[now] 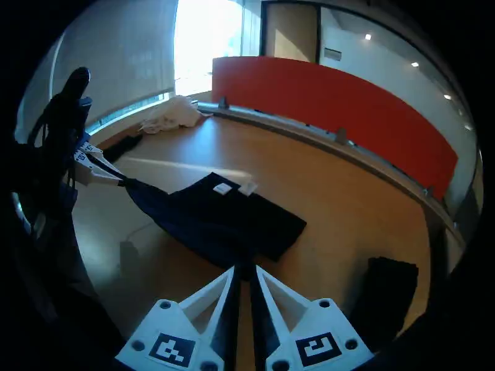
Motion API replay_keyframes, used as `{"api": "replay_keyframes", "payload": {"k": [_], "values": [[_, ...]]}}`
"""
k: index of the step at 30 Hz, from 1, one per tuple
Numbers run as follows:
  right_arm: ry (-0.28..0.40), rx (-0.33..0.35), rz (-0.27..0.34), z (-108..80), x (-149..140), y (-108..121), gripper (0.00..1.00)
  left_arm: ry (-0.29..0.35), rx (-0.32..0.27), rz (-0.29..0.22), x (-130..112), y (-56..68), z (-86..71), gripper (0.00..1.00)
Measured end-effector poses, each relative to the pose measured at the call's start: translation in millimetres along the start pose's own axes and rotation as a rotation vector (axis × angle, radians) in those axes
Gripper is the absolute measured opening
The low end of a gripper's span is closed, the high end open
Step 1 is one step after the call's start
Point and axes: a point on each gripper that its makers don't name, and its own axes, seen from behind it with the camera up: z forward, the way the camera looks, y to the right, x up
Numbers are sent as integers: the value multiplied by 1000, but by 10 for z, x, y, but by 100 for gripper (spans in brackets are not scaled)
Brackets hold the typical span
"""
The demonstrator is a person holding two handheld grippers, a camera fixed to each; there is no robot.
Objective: Fold towel
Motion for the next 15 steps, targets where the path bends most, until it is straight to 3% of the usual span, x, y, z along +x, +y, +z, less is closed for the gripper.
{"api": "replay_keyframes", "payload": {"k": [15], "values": [[-3, 2, -10, -260, 116, -35, 10, -2, -25, -20, 53, 156, -337, 10]]}}
